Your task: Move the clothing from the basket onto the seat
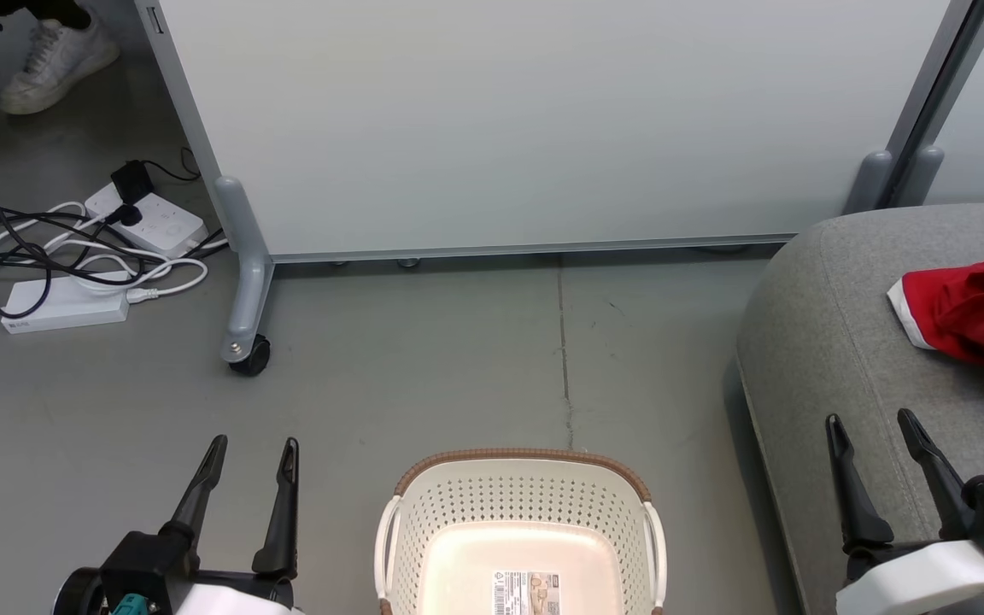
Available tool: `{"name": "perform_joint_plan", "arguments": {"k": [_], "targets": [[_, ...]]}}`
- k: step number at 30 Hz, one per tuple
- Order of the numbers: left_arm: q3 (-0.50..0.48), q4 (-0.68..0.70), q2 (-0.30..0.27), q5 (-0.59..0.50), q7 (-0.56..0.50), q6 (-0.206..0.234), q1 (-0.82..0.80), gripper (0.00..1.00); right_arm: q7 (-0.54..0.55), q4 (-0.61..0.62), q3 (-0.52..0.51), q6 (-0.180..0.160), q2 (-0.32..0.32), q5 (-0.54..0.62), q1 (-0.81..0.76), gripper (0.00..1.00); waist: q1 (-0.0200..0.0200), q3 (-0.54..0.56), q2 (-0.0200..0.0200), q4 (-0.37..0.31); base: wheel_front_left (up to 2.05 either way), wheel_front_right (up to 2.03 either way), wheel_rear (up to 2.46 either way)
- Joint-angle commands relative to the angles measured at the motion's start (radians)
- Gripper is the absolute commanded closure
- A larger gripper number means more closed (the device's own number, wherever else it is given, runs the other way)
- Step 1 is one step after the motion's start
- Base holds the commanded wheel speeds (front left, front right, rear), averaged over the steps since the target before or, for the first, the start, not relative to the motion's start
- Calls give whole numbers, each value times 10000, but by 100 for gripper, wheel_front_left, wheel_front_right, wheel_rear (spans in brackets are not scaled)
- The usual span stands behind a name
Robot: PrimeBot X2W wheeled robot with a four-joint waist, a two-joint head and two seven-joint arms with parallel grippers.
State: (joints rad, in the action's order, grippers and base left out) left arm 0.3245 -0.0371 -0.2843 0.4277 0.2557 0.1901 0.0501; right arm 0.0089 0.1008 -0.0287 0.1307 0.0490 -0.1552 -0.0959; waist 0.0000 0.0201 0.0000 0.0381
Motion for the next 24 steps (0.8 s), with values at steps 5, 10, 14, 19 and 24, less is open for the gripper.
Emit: {"name": "perform_joint_plan", "arguments": {"k": [5, 10, 14, 19, 24], "targets": [[-3, -113, -90, 3, -38, -13, -104, 0, 7, 87, -33, 2, 43, 61, -139, 0, 0, -26, 0, -19, 0, 0, 0], [-18, -189, -92, 50, -93, 60, -135, 0, -32, 93, -23, 2, 43, -3, -156, 0, 0, -34, 0, -34, 0, 0, 0], [-5, -209, -91, 108, -117, 98, -147, 0, -39, 96, -16, 2, 43, -38, -148, 0, 0, -42, 0, -36, 0, 0, 0], [-1, -279, -46, 151, -100, 129, -142, 0, -49, 110, -32, 2, 42, -47, -164, 0, 0, -48, 0, -24, 0, 0, 0], [-8, -377, -29, 191, -66, 135, -179, 0, -20, 115, -17, 2, 41, -103, -136, 0, 0, -70, 0, -19, 0, 0, 0]]}}
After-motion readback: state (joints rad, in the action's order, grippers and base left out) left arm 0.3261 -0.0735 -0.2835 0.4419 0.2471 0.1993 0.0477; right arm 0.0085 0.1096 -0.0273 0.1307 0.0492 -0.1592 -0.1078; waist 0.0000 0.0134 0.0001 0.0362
